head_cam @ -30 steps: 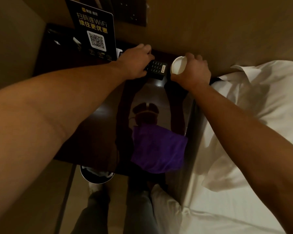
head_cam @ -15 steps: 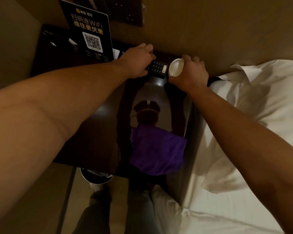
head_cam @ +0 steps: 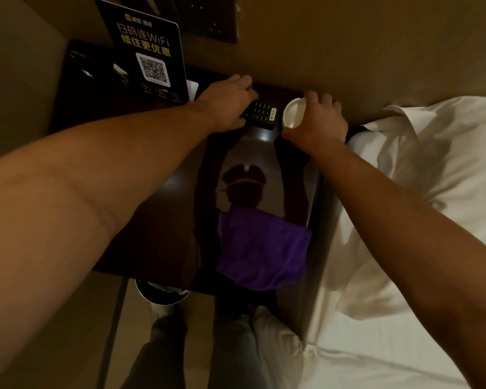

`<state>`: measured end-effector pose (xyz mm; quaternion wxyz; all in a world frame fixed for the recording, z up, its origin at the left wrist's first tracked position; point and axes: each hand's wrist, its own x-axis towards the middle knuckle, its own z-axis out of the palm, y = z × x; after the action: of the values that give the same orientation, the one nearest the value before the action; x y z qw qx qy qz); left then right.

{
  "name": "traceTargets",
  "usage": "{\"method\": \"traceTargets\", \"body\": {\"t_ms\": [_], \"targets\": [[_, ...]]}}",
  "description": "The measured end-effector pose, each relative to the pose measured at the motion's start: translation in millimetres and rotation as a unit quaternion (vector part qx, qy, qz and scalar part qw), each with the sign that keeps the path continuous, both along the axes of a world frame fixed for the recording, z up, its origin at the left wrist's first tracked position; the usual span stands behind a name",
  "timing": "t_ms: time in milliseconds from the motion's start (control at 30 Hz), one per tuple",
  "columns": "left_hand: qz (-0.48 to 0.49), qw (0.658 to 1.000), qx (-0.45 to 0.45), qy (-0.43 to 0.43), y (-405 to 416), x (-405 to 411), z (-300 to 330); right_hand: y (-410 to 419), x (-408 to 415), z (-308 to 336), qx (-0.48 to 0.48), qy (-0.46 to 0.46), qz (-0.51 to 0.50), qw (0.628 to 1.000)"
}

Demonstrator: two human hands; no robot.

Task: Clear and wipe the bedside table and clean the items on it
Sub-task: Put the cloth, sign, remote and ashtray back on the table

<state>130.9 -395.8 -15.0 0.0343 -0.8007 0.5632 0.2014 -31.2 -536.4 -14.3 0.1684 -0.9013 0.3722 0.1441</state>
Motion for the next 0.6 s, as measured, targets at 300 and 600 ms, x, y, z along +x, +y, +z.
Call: {"method": "traceTargets", "body": {"t_ms": [300,600], "targets": [[-0.017,1.0,-0.02,-0.007,7.5,1.9,-1.7,2.7,-2.0,4.8,-0.009,-0.033,-0.011,0.999],[-0.017,0.996,-0.085,-0.025,29.7,0.6,11.8,19.6,-2.0,22.5,-0.034,-0.053,-0.022,0.998]]}}
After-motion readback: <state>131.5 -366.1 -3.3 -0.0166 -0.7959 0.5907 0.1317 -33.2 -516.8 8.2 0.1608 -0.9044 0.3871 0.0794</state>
